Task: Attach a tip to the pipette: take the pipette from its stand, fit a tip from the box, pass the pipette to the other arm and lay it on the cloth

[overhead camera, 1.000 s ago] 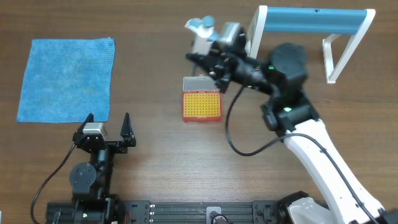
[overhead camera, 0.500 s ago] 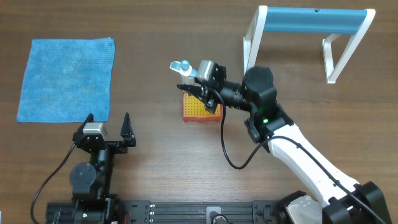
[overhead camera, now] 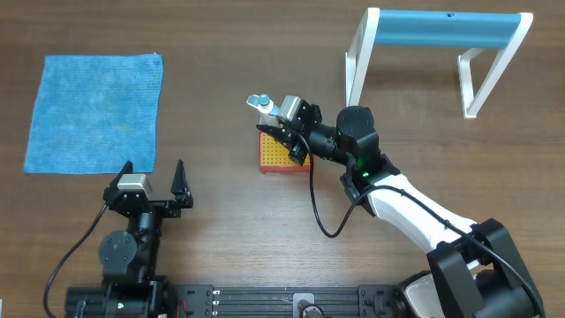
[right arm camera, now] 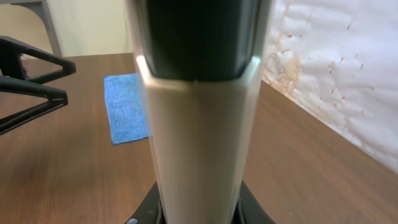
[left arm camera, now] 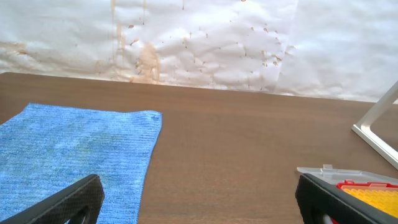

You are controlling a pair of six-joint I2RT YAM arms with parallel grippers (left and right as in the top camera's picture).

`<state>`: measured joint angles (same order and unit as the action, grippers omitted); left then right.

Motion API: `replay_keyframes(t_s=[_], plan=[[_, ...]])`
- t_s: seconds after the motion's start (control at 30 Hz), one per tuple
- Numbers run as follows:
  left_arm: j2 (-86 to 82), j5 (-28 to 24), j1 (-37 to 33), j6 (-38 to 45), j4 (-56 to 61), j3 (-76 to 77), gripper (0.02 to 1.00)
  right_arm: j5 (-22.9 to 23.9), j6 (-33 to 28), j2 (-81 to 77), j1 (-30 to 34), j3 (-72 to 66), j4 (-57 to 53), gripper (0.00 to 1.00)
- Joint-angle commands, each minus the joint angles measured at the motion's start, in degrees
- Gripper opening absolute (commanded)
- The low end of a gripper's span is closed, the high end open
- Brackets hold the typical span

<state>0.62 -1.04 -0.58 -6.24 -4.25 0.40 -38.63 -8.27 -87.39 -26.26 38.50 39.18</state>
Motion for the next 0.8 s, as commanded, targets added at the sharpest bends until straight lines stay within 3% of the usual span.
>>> replay_keyframes(t_s=[0.03,0.8], plan=[[-0.42,1.03,0.28,0.72,-0.39,-0.09,0.998,0.72,-1.95,-0.59,0.57,-0.22,0.79,0.077],[-0.42,1.03,0.28,0.72,-0.39,-0.09,0.998,2.27,1.40,-4.11,1.88,-5.20,9.38,0.077]])
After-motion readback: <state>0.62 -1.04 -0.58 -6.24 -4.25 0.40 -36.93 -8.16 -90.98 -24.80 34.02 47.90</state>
